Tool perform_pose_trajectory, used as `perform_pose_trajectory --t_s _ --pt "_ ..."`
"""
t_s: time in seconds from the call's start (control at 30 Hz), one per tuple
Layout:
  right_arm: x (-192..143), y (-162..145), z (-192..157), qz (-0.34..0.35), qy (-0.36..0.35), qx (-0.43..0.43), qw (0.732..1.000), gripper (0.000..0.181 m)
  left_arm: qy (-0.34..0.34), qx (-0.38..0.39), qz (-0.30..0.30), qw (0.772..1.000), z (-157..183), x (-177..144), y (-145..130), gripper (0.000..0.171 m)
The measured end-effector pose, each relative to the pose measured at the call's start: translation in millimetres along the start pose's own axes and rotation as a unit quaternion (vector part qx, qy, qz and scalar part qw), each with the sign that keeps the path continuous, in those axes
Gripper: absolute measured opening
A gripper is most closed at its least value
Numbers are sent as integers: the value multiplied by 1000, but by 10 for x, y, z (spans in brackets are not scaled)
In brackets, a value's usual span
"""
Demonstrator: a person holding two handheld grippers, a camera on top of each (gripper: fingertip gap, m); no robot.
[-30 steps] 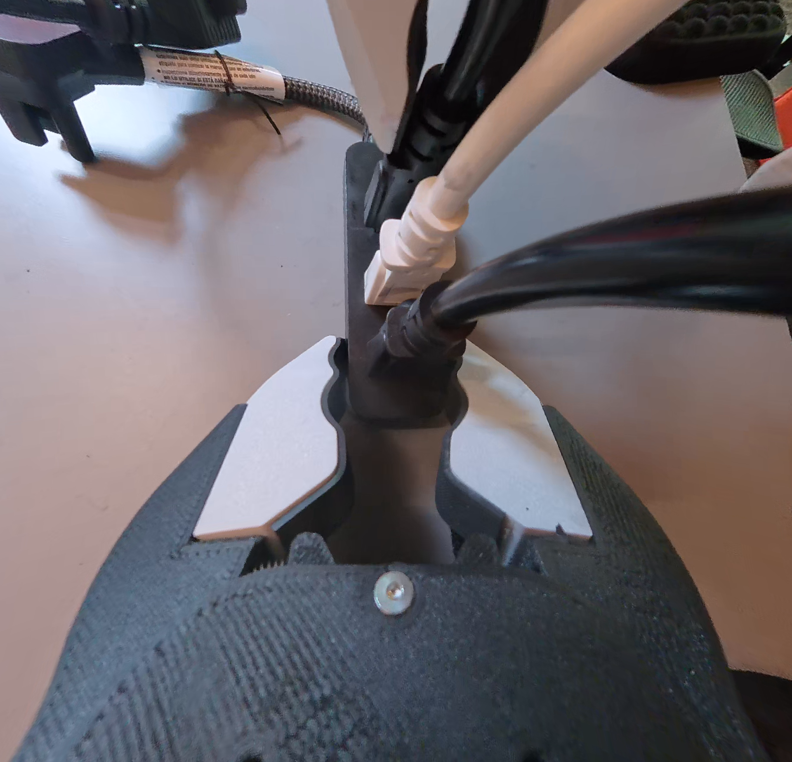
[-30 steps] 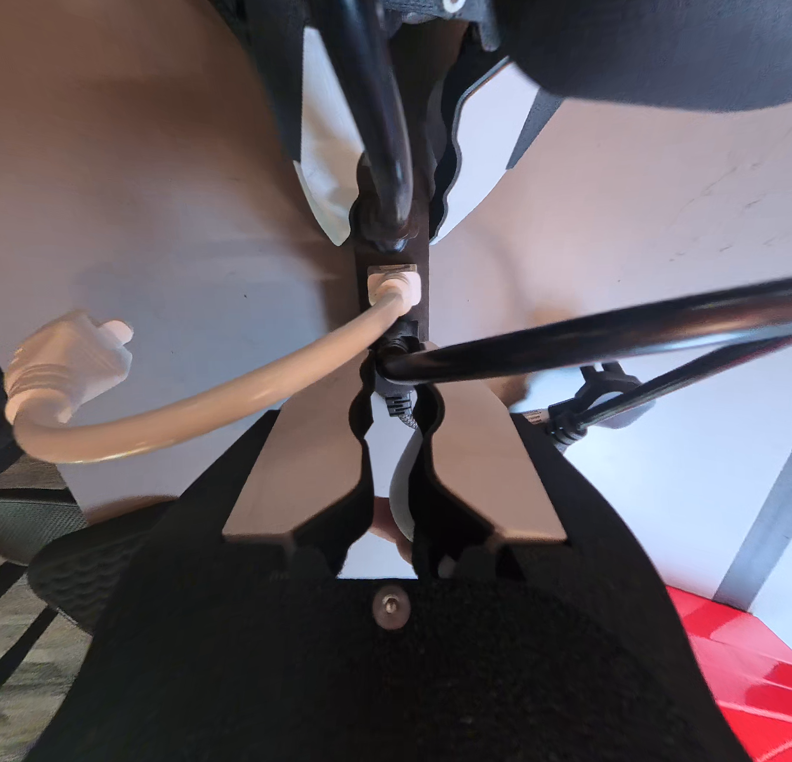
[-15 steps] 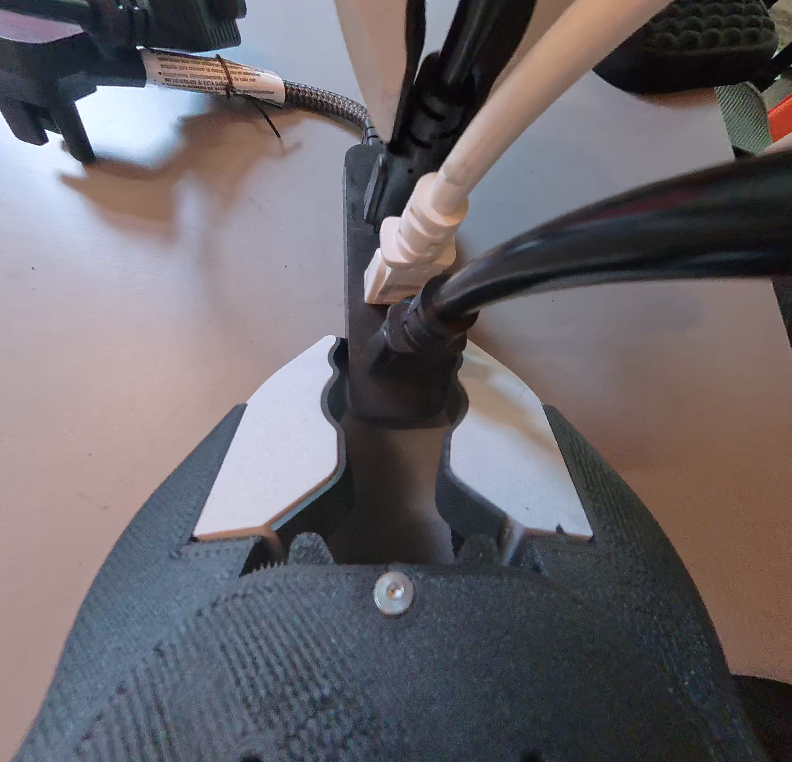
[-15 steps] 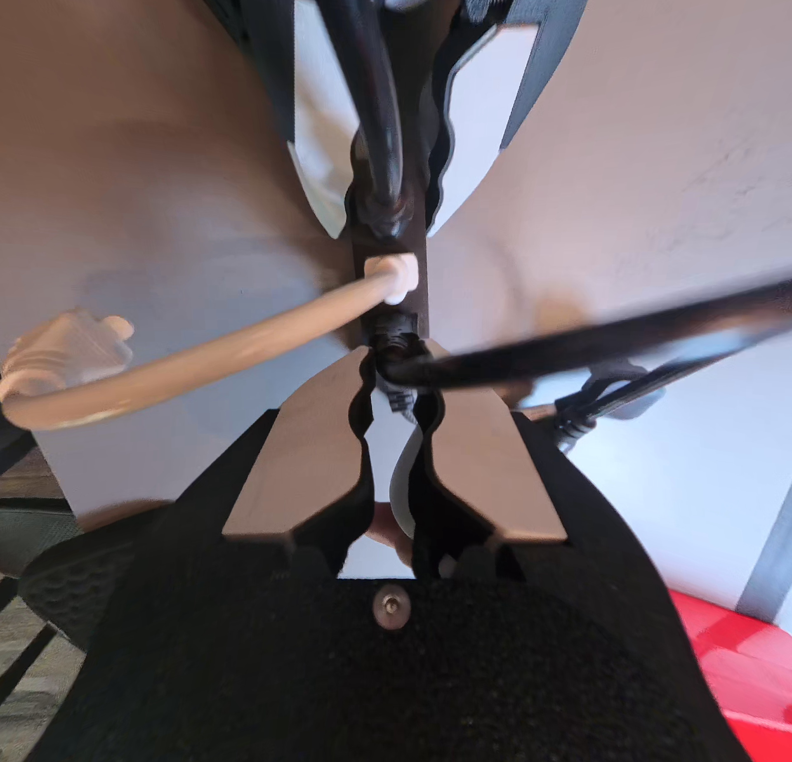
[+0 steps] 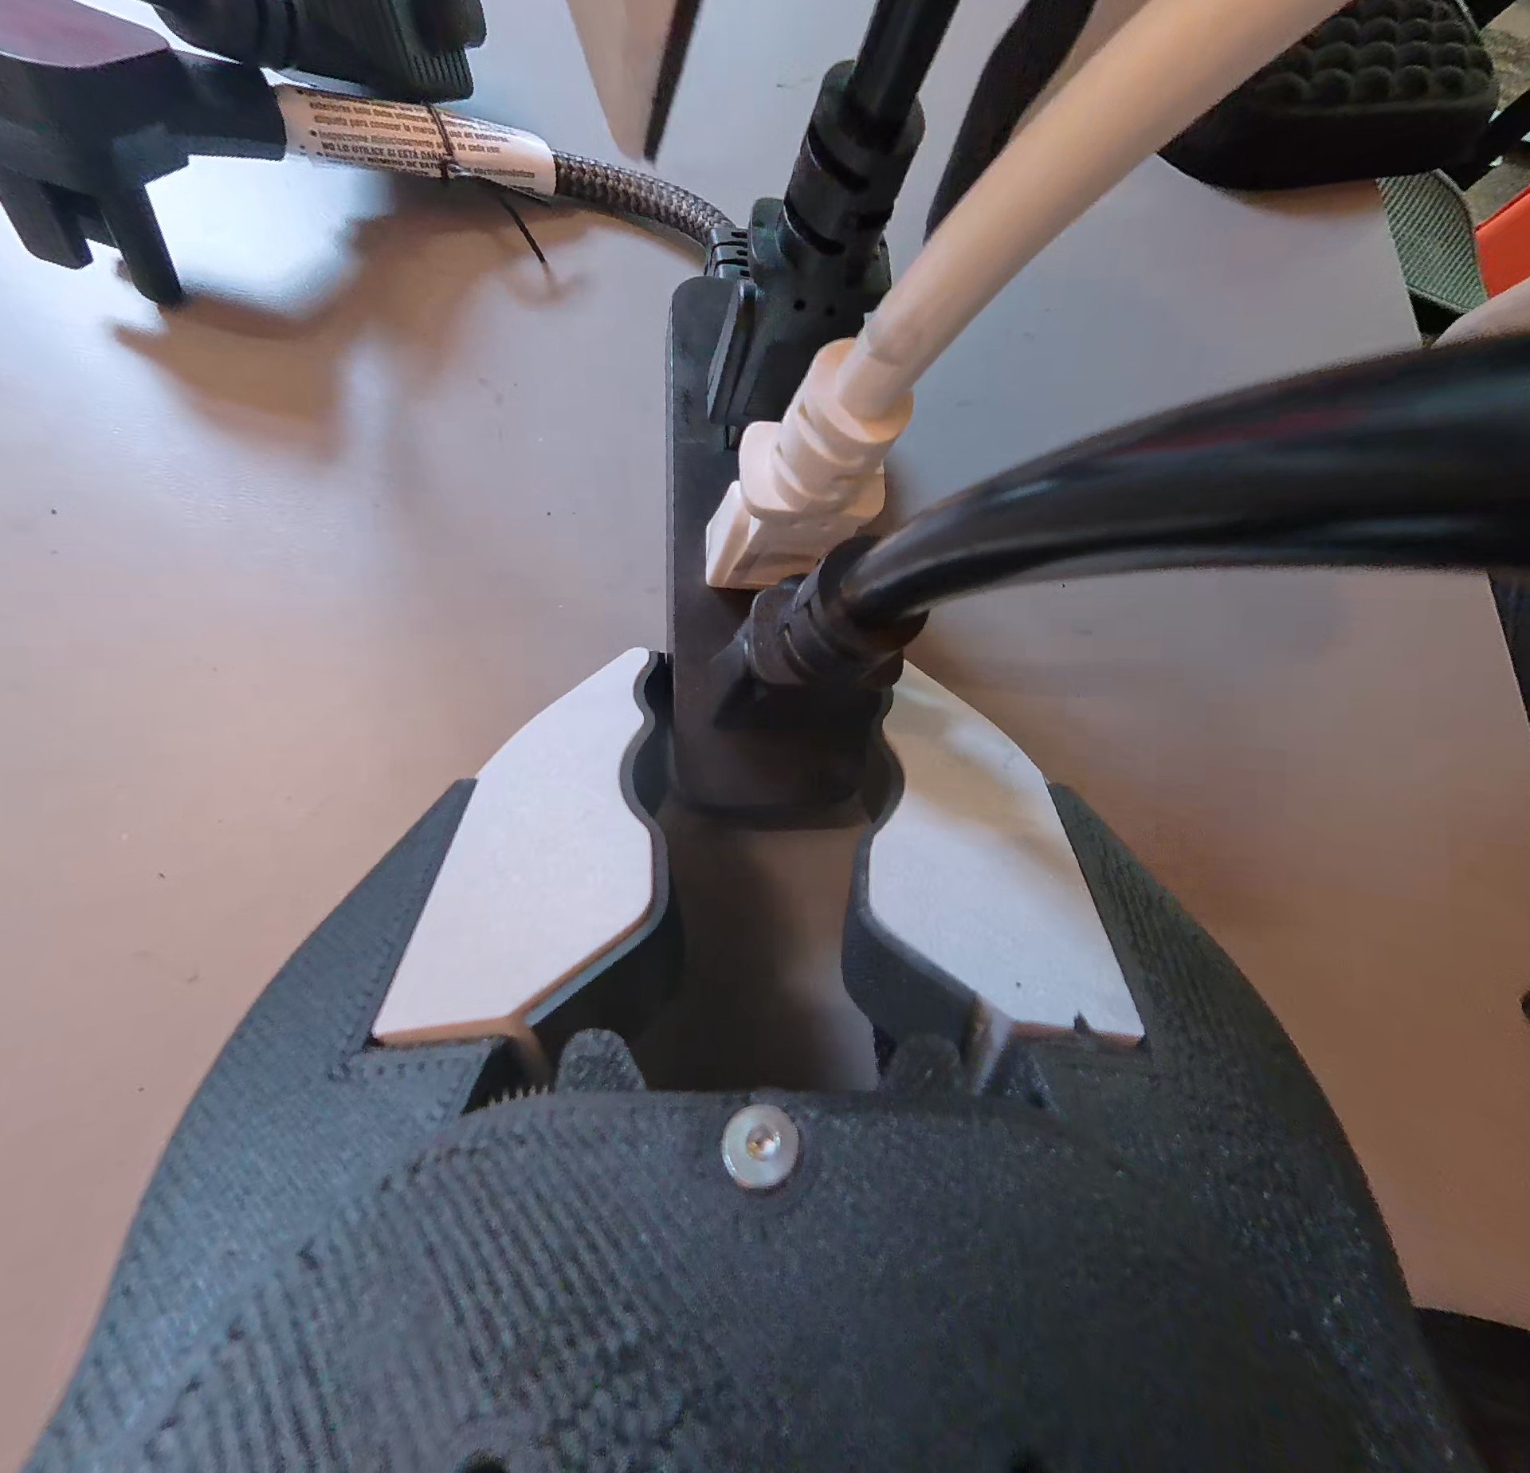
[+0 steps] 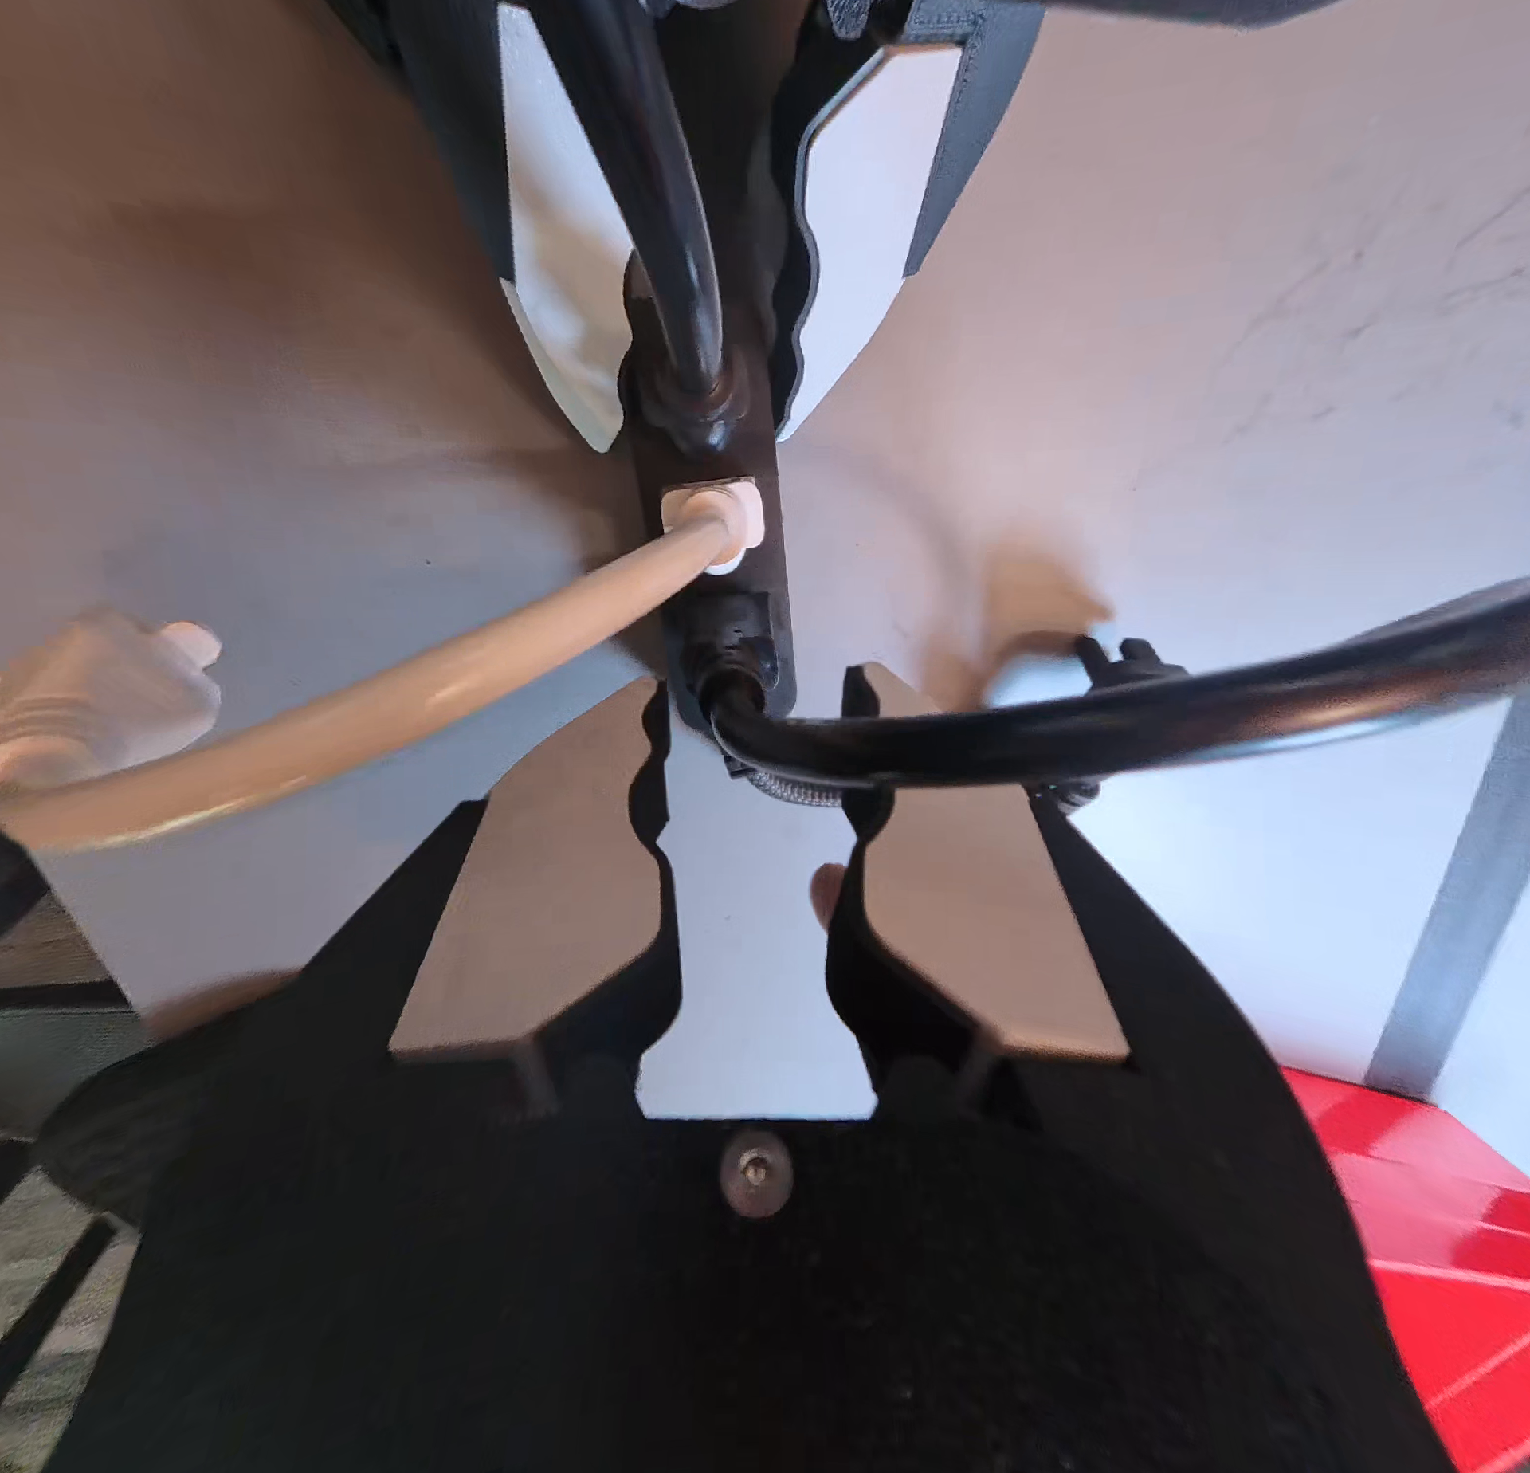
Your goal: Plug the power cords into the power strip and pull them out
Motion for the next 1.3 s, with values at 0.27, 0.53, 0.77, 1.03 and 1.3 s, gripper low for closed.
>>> perform_pose_trajectory --t_s 0.27,0.53,0.77,1.03,1.3 --pt "74 31 -3 -14 27 8 999 24 0 -2 -1 1000 0 0 1 46" --pt "86 77 -9 -56 25 -10 998 23 1 -4 -1 1000 3 0 3 46" --pt "102 114 -30 -74 19 -29 997 23 0 -4 -1 1000 2 0 4 46" --pt "56 -20 -10 6 20 13 1000 24 -1 -5 -1 1000 -2 -1 1 46" --pt "21 5 -31 33 21 17 999 17 0 -6 -1 1000 -2 -3 2 46"
Point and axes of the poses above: each gripper's, where its closed fingertips meet, x out along the fingers, y out of its top, z = x × y across the jaws, the point moved 9 cm from there along -x, back along the fingers, and after that the axes turned 5 degrees about x, right-handed, at the moved point
